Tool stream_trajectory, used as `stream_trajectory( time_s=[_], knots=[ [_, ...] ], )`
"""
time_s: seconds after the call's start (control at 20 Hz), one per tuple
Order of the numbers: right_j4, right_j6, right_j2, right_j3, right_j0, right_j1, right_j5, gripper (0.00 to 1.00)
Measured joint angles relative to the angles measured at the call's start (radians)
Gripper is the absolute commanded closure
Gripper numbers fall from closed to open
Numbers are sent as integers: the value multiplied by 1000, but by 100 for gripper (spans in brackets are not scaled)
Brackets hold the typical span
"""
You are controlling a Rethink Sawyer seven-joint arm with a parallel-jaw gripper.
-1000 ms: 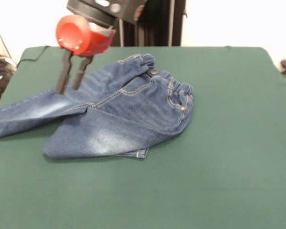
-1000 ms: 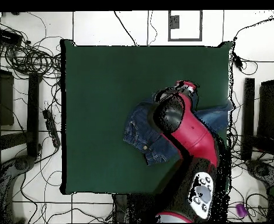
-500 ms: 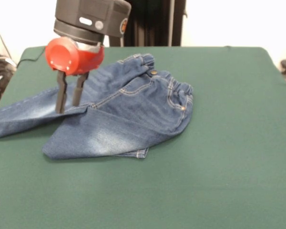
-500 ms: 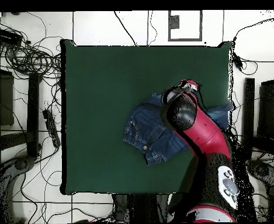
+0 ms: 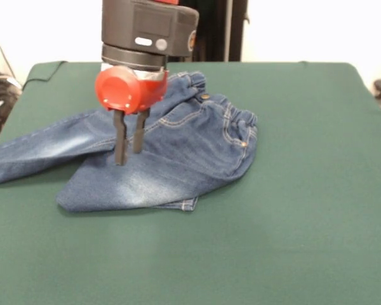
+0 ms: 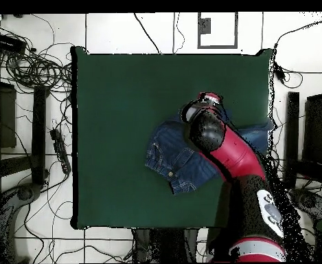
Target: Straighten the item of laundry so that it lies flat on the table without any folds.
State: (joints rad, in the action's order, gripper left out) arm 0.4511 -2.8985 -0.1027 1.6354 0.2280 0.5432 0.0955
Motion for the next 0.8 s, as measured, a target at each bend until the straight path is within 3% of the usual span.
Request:
stream_trajectory(
  time_s=[0.8],
  knots=[
    [-20,0,37,12,-19,27,208,0]
  ],
)
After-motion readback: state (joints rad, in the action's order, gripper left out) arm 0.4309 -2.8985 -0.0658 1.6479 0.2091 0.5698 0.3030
